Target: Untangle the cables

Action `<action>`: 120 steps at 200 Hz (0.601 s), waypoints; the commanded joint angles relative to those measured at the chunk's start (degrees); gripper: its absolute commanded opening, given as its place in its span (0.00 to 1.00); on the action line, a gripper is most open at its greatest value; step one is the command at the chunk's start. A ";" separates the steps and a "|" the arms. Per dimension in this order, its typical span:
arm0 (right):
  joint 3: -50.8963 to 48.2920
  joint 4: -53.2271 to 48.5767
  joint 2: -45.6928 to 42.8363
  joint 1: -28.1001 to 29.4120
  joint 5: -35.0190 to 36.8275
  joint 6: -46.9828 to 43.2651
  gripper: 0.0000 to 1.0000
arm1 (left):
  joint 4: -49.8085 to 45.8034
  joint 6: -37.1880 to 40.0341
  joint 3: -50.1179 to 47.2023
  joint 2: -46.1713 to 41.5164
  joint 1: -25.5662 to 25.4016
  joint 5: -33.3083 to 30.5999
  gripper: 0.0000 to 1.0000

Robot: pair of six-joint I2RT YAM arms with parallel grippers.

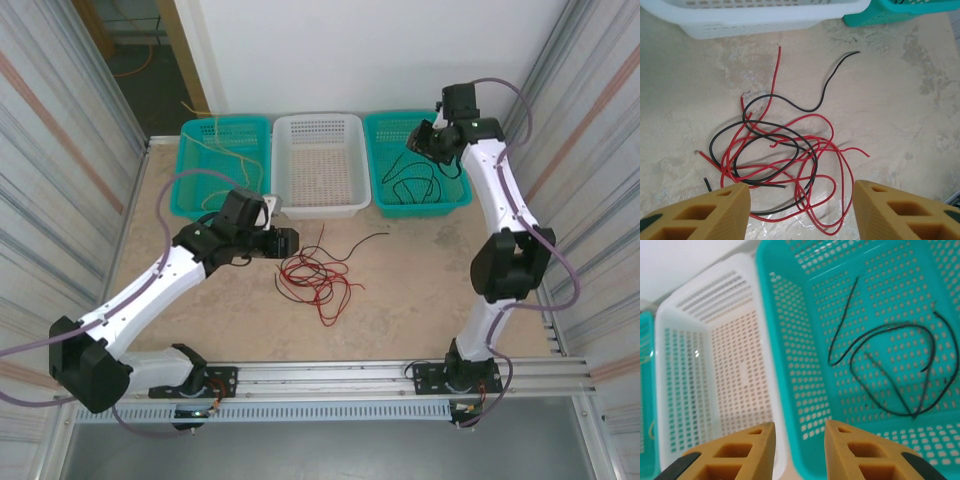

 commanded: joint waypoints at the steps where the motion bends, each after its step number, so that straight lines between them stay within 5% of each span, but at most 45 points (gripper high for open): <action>1: -8.16 2.11 -9.37 4.97 1.30 -1.54 0.33 | -1.53 -0.61 0.51 0.47 -0.41 -3.84 0.53; 65: -38.21 14.66 -24.15 25.47 6.58 7.33 0.43 | 5.38 -3.41 -4.41 1.50 -0.44 -1.50 0.44; 120: -43.48 16.86 -16.78 34.72 7.69 12.36 0.44 | 6.17 -4.59 -7.04 1.88 -0.48 -2.10 0.41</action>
